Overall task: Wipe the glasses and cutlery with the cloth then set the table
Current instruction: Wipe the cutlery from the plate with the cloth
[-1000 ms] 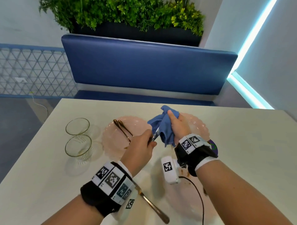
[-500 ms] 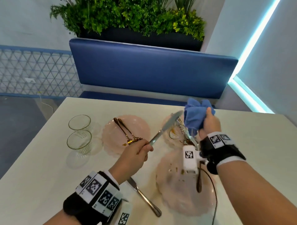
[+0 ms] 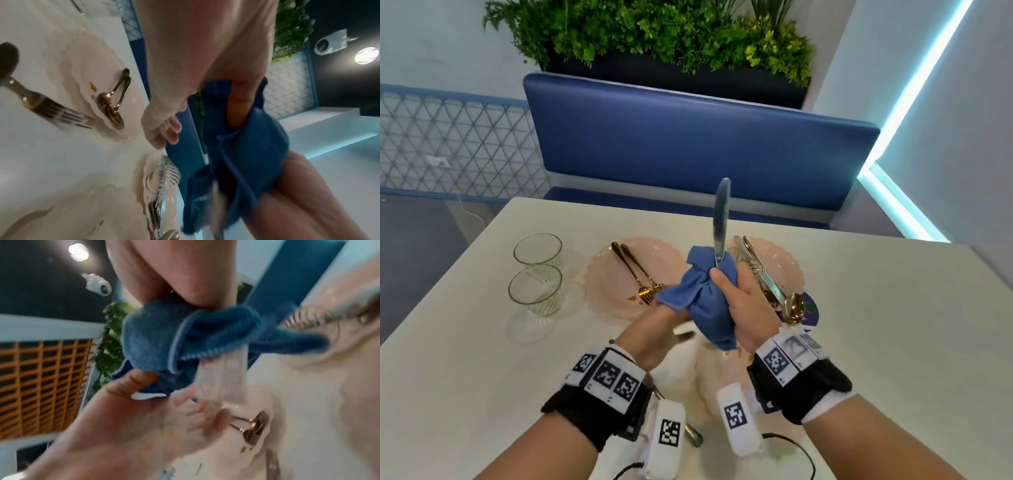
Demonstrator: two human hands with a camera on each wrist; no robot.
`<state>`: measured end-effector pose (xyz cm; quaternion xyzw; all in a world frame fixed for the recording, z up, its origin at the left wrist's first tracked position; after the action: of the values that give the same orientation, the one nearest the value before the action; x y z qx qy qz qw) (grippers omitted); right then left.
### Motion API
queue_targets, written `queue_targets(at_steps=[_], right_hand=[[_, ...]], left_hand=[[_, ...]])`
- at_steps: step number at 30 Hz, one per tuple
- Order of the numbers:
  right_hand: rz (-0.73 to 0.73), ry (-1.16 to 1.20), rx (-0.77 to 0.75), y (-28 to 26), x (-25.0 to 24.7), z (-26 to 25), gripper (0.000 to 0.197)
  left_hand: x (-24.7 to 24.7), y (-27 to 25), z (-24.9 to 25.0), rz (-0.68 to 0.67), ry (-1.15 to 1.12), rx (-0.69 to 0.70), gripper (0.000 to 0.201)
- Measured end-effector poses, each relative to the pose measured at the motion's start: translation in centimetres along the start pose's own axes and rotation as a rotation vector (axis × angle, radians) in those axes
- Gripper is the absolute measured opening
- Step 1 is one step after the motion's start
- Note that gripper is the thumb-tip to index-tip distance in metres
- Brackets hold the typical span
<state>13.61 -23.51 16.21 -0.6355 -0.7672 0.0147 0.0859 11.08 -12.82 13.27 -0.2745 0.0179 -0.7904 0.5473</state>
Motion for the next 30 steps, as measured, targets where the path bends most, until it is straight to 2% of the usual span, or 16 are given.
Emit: queue_targets(at_steps=[1, 3, 5, 8, 9, 11, 13, 16, 18, 19, 21, 24, 26, 28, 30], right_hand=[[-0.014, -0.058, -0.012, -0.3, -0.1, -0.4, 0.014], [-0.043, -0.15, -0.016, -1.0, -0.1, -0.7, 0.012], [-0.061, -0.208, -0.016, -1.7, 0.0, -0.9, 0.019], [0.002, -0.247, 0.031, -2.4, -1.8, 0.2, 0.014], [0.028, -0.305, 0.051, -2.5, -2.9, 0.7, 0.021], [0.027, -0.448, 0.078, -2.9, -4.7, 1.7, 0.051], [-0.026, -0.549, 0.096, -3.7, -5.9, 2.7, 0.064], [-0.05, -0.576, 0.177, -5.8, -7.9, 3.6, 0.055], [-0.023, -0.494, 0.186, -7.5, -9.2, 3.6, 0.044], [0.0, -0.417, 0.186, -8.3, -10.2, 3.9, 0.037], [0.072, -0.331, 0.171, -9.8, -12.2, 3.9, 0.027], [0.141, -0.352, 0.205, -11.9, -14.9, 4.3, 0.029], [0.06, -0.388, 0.314, -13.5, -16.2, 5.3, 0.03], [-0.022, -0.513, 0.402, -15.8, -17.9, 5.0, 0.021], [0.056, -0.466, 0.375, -18.0, -20.9, 3.4, 0.017]], left_hand=[[-0.4, 0.5, 0.4, 0.018, -0.055, 0.028, 0.033], [0.0, 1.3, 1.2, 0.002, -0.14, 0.06, 0.028], [1.8, 1.7, 1.7, -0.057, -0.173, 0.04, 0.031], [4.7, 2.0, 2.2, -0.19, -0.166, 0.04, 0.03], [5.6, 2.2, 2.3, -0.235, -0.148, 0.043, 0.032], [6.5, 2.8, 1.5, -0.242, -0.081, 0.0, 0.038], [7.2, 3.4, 0.5, -0.186, 0.037, -0.033, 0.025], [7.6, 4.8, -0.3, -0.058, 0.108, -0.048, 0.021], [8.0, 5.8, -0.3, 0.018, 0.121, -0.045, 0.022], [8.7, 6.3, -0.7, 0.019, 0.127, -0.053, 0.021], [11.6, 6.9, -2.6, -0.066, 0.166, -0.084, 0.018], [16.0, 7.2, -6.4, -0.196, 0.23, -0.127, 0.017], [16.5, 8.0, -8.3, -0.157, 0.182, -0.172, 0.018], [16.1, 9.0, -9.5, -0.08, 0.114, -0.202, 0.018], [16.6, 9.4, -10.7, -0.069, 0.205, -0.194, 0.017]])
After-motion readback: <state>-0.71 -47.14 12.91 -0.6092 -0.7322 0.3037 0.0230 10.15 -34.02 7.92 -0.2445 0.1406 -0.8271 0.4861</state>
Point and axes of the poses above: each hand's wrist, its own y-axis towards the middle knuckle, its own x-axis out of the palm, z = x × y, the point moved 10 cm from there along y, towards the middle knuckle, and after that the axes turned 9 degrees about -z, right-handed, at the moved point
